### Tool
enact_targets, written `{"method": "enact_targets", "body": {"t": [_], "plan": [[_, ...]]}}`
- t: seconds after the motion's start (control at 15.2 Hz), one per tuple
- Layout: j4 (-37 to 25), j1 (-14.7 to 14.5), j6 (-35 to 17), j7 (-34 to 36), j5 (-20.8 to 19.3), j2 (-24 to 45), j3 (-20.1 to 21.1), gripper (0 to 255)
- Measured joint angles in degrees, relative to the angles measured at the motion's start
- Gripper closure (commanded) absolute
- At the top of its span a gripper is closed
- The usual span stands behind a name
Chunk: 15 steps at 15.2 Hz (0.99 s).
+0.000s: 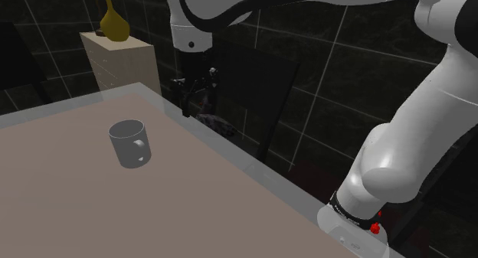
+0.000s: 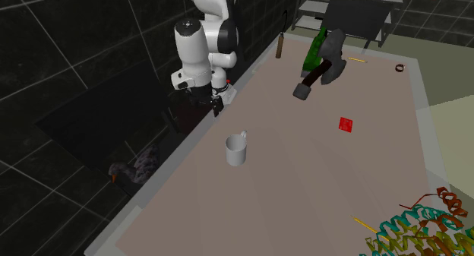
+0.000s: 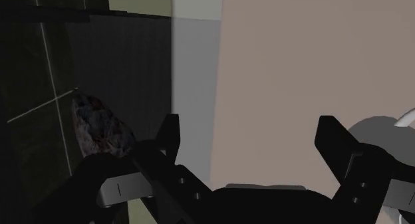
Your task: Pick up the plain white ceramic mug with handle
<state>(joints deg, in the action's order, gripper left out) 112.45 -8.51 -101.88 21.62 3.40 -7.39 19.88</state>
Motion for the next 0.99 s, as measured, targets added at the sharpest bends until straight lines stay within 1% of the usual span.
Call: {"method": "enact_targets", "body": {"t": [0.26,0.46,0.73,0.99], "plan": [[-8.2,-1.6,-0.2,3.0,-2.8,8.3,2.3,0],[-15.2,-3.5,1.1,5.3,-5.1,14.1,3.8,0],[-26.3,-7.1,3.0,8.5,-9.2,23.7,5.0,0],[-25.7,-7.6,1.2,9.0,-9.7,25.0,5.1,0]]}}
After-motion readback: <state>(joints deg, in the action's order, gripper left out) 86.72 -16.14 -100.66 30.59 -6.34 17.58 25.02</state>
